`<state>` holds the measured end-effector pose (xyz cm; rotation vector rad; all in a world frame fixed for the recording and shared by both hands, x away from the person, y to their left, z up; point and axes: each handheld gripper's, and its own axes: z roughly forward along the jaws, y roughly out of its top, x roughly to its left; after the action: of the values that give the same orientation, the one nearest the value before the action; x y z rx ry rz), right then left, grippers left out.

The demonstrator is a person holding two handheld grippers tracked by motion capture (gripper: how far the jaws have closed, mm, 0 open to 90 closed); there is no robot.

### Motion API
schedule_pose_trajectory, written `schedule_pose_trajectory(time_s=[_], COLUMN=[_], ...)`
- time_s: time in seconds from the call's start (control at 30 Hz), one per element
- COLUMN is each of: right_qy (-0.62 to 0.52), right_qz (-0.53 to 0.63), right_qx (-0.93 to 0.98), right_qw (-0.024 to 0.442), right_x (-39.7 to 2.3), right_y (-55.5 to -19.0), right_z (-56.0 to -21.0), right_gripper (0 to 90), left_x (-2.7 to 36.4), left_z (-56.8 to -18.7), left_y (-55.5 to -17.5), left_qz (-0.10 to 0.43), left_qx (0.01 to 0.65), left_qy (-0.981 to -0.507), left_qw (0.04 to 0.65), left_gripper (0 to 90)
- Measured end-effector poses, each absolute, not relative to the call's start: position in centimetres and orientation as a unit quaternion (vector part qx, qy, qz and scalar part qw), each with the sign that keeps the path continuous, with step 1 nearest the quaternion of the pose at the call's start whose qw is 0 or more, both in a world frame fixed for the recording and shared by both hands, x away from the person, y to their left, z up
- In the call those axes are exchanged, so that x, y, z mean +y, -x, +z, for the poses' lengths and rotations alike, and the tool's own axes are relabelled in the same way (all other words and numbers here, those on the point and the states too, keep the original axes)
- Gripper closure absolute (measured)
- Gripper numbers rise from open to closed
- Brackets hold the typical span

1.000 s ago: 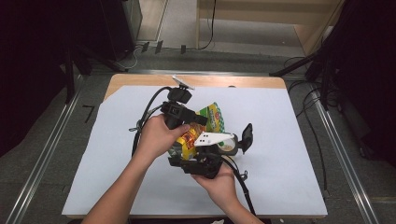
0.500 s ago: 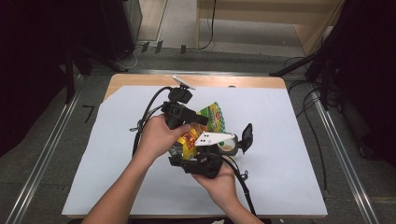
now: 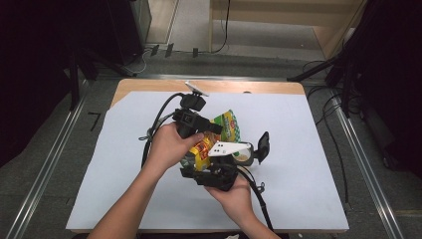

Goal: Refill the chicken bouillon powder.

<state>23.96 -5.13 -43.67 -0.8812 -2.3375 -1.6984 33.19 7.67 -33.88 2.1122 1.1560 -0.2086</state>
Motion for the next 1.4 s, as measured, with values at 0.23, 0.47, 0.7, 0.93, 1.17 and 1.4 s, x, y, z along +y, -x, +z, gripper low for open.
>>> schedule_pose_trajectory(time_s=[0.23, 0.47, 0.7, 0.93, 1.17, 1.4], right_qy=[0.296, 0.297, 0.295, 0.293, 0.282, 0.275], right_qz=[-0.567, -0.566, -0.563, -0.552, -0.543, -0.537], right_qx=[-0.766, -0.766, -0.769, -0.778, -0.790, -0.797], right_qw=[0.065, 0.061, 0.063, 0.062, 0.046, 0.032], right_x=[-5.32, -5.45, -5.61, -5.64, -5.65, -5.66], right_y=[-23.96, -23.97, -24.08, -24.22, -24.10, -24.08], right_z=[-43.91, -43.81, -43.40, -43.70, -43.68, -43.59], right_gripper=[67.0, 67.0, 66.5, 65.6, 64.7, 64.8], left_x=[7.34, 7.30, 7.23, 7.12, 7.03, 7.00], left_z=[-33.92, -33.83, -33.87, -34.37, -34.46, -34.41], left_y=[-33.05, -33.15, -33.48, -33.79, -33.81, -33.73], left_qz=[-0.077, -0.084, -0.089, -0.096, -0.093, -0.089], left_qx=[0.442, 0.445, 0.449, 0.452, 0.452, 0.449], left_qy=[-0.821, -0.816, -0.816, -0.816, -0.818, -0.819], left_qw=[0.354, 0.360, 0.353, 0.347, 0.344, 0.345], left_gripper=[82.8, 82.6, 82.5, 82.8, 83.2, 83.7])
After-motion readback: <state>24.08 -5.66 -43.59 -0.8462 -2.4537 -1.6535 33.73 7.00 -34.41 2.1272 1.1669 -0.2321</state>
